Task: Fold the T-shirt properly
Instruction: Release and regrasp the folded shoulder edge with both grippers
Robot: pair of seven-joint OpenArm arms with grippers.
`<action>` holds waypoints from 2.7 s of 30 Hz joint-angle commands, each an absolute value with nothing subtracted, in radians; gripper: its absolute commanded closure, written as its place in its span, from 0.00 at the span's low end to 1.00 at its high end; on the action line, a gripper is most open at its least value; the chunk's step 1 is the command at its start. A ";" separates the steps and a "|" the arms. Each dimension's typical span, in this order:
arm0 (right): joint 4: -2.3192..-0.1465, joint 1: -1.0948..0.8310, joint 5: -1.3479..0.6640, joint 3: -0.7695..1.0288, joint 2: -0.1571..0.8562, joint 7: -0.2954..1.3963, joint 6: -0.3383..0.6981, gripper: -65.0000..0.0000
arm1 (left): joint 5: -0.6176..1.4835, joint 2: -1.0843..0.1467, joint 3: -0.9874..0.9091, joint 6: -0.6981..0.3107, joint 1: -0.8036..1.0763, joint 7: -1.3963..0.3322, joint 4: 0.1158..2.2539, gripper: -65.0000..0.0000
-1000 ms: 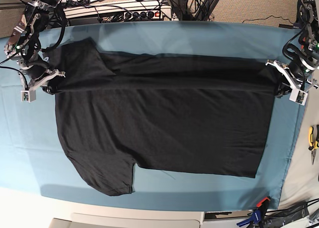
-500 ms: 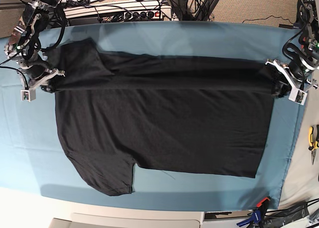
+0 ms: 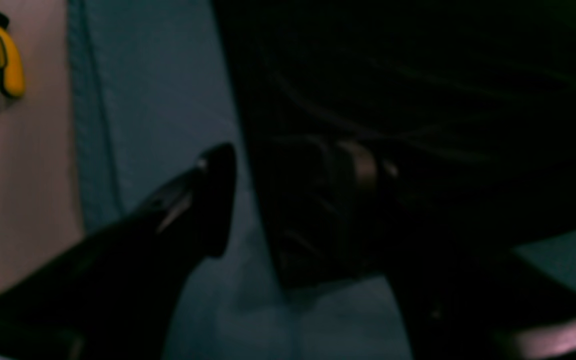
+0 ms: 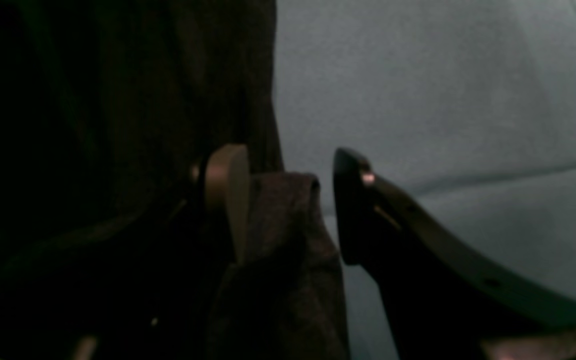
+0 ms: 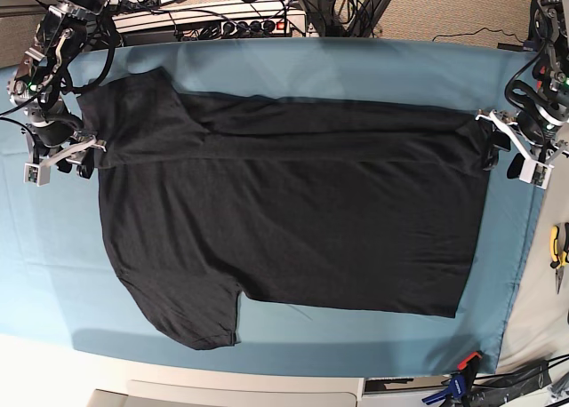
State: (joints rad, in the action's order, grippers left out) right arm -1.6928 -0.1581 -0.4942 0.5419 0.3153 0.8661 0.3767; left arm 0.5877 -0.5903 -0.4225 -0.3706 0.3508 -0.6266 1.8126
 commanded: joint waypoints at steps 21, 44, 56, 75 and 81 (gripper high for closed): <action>-1.709 -0.321 -0.842 0.994 0.313 1.061 0.348 0.57 | 0.641 -0.485 -0.645 -0.249 0.377 -0.688 1.826 0.50; -1.301 -0.186 -1.007 0.773 0.313 1.184 0.434 0.57 | 0.681 -0.485 -0.645 -0.289 0.377 -0.696 1.826 0.50; -1.302 -0.188 -1.052 0.758 0.313 1.230 0.495 1.00 | 0.784 -0.437 -0.645 -0.256 0.430 -0.744 1.812 0.50; -1.302 -0.188 -1.055 0.758 0.313 1.231 0.502 1.00 | 0.848 -0.311 -0.645 -0.225 0.313 -0.755 1.568 0.51; -1.302 -0.188 -1.055 0.758 0.313 1.233 0.502 1.00 | 0.884 -0.310 -0.645 -0.237 0.322 -0.774 1.568 0.51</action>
State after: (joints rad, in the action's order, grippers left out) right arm -1.2995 -0.1829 -1.0904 0.7616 0.3042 1.1900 0.5030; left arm 0.8871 -0.2996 -0.6430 -0.2363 0.3153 -0.7506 1.5620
